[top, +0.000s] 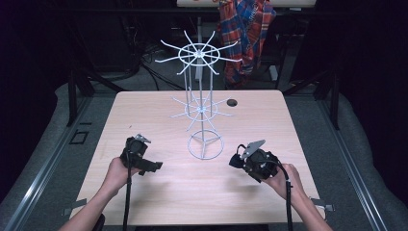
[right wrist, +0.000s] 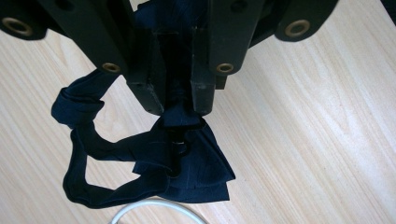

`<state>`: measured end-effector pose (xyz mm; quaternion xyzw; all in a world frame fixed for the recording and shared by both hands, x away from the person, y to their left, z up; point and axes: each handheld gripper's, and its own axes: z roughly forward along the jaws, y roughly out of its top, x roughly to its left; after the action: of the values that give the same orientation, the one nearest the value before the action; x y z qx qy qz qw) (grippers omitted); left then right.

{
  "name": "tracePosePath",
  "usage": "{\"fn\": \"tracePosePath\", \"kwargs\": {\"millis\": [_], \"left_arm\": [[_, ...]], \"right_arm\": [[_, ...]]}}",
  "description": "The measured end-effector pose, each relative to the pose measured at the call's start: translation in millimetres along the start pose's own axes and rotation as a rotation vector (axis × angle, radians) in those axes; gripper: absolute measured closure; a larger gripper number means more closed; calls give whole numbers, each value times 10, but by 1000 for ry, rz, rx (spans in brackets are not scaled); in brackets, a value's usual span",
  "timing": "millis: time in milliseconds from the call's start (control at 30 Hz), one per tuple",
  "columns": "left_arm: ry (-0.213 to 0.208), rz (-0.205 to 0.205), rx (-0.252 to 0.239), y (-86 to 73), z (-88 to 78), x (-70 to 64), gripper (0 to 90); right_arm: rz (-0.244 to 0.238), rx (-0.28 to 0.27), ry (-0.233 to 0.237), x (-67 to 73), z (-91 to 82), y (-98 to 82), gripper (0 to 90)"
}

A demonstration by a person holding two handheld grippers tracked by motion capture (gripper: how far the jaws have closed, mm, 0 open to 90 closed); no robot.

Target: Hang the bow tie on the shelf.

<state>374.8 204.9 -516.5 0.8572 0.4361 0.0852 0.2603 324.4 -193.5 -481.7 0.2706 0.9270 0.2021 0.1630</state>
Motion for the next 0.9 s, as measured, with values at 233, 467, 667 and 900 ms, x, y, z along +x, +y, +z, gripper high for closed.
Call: {"fn": "tracePosePath", "kwargs": {"millis": [233, 467, 667, 900], "left_arm": [[-3, 0, -2, 2, 2, -1, 99], [-3, -1, -1, 1, 1, -2, 99], [-2, 0, -2, 1, 0, -5, 99], [-2, -2, -1, 2, 0, -5, 99]], "right_arm": [[1, 15, -1, -40, -21, 39, 764], [12, -16, -12, -84, -88, 130, 764], [28, -35, -19, -127, -147, 167, 764], [48, -36, -22, -189, -193, 183, 764]]}}
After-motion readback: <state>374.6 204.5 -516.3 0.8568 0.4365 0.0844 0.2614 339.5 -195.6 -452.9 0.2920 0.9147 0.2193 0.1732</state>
